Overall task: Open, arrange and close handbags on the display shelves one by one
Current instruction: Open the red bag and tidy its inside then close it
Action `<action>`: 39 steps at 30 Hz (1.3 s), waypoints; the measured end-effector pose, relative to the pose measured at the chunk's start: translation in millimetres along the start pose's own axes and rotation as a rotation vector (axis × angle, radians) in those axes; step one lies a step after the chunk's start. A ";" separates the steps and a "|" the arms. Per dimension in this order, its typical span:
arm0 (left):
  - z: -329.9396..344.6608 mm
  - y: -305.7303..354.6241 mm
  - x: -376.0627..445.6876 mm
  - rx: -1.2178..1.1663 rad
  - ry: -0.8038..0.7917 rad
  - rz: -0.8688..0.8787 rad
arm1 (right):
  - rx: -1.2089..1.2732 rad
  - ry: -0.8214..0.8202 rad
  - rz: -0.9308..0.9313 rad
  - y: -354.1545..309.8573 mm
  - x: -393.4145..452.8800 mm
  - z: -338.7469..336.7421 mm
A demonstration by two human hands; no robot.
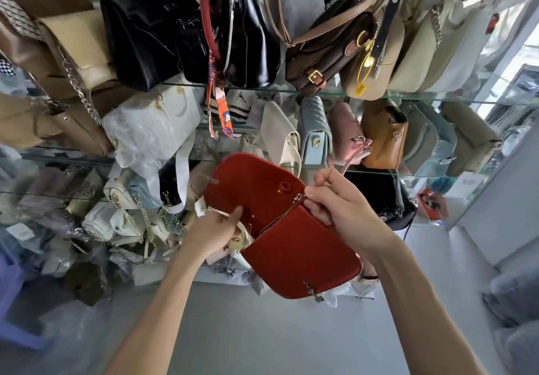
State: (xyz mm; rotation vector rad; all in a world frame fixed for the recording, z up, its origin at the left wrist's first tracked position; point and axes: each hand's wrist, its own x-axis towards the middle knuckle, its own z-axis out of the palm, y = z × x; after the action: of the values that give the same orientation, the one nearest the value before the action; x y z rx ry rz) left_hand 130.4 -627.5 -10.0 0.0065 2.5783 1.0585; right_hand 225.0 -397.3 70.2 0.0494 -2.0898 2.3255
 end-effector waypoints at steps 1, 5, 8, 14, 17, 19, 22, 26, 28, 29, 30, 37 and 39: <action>-2.0 5.7 -6.6 0.092 0.061 0.137 | -0.046 0.001 0.006 1.0 -0.2 0.7; -7.2 53.8 -44.2 -0.036 -0.036 0.455 | -0.071 0.018 0.020 5.4 -0.3 4.7; -6.9 75.3 -51.2 -0.040 -0.086 0.573 | -0.121 0.041 0.014 2.1 -0.2 0.5; -12.3 84.6 -41.0 0.028 -0.211 0.697 | -0.182 0.083 0.001 -2.3 -1.8 -2.6; -11.8 87.8 -34.0 0.088 -0.160 0.743 | -0.187 0.114 0.001 -0.3 -3.4 0.1; -13.6 88.5 -31.6 0.125 -0.110 0.760 | -0.176 0.125 0.004 0.6 -5.3 0.3; -18.2 89.2 -28.7 0.134 -0.199 0.731 | -0.141 0.141 0.012 3.1 -7.8 0.6; -27.7 84.0 -24.6 -0.128 -0.556 0.548 | -0.146 0.152 0.006 7.0 -9.6 3.6; -27.2 81.3 -20.7 -0.243 -0.605 0.439 | -0.193 0.139 0.003 8.7 -9.4 7.2; -25.1 80.9 -18.8 -0.256 -0.606 0.396 | -0.211 0.141 0.003 10.1 -8.8 8.7; -22.4 81.2 -16.5 -0.246 -0.595 0.368 | -0.221 0.152 0.006 12.2 -8.3 9.7; -6.0 69.0 12.0 0.567 -0.204 0.399 | -0.100 0.268 0.033 19.6 -9.9 16.1; -9.4 63.1 17.9 0.702 -0.072 0.395 | -0.002 0.301 0.032 19.2 -9.9 15.8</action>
State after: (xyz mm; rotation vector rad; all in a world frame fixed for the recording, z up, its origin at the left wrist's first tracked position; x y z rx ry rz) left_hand 102.5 -586.0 33.5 0.7313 2.7978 0.1946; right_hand 234.5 -414.9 52.5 -0.3157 -1.9572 2.1840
